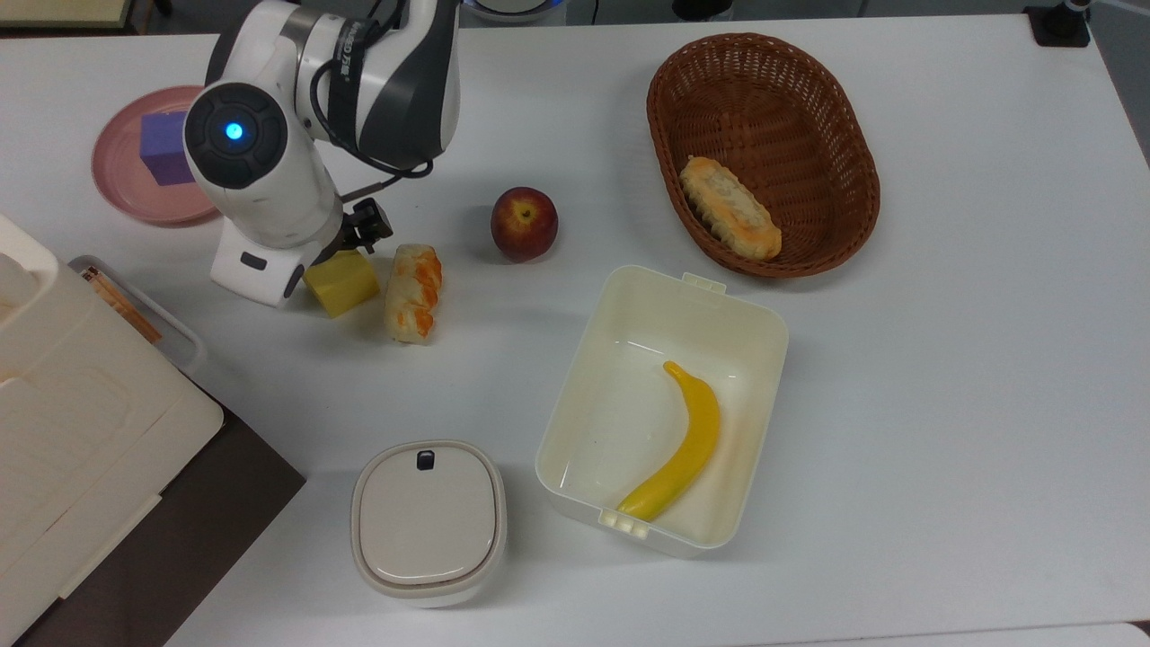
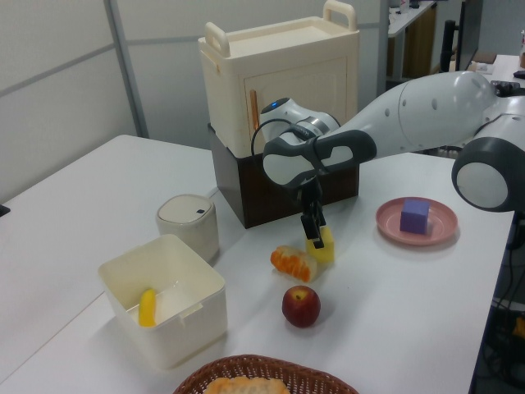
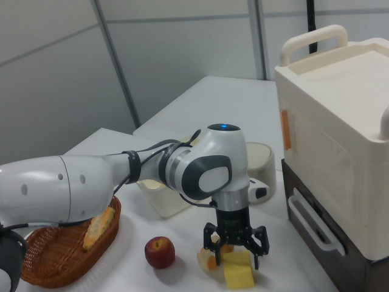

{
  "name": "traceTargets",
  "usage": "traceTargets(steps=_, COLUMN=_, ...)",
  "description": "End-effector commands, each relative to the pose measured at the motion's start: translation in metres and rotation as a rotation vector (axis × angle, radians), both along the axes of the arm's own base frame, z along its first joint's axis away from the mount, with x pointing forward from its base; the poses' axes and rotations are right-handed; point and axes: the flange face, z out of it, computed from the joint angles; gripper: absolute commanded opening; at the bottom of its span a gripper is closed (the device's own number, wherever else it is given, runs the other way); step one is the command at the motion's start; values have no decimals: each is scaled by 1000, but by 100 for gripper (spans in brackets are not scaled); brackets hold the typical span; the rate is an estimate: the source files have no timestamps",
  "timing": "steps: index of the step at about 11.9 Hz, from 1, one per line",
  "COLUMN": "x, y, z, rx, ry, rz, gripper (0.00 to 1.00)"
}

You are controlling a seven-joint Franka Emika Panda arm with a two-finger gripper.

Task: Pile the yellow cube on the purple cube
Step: 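Lower the gripper onto the yellow cube and close on it, then lift the yellow cube and carry it over the purple cube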

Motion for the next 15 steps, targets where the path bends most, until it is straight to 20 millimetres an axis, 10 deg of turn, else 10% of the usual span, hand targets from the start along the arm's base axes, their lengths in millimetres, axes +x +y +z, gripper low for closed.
traceTargets(steps=1, x=0, y=4, z=-3, rx=-13, ry=-7, rz=42, gripper=66)
traceTargets(steps=4, x=-2, y=3, z=16, rx=-12, ry=-24, rz=32, gripper=21)
traceTargets(steps=8, x=-27, y=-24, z=91, rx=-5, ry=-48, rz=-21, gripper=20)
traceTargets(steps=15, x=-90, y=-116, z=158, rx=-45, ry=-43, rz=-142, gripper=20)
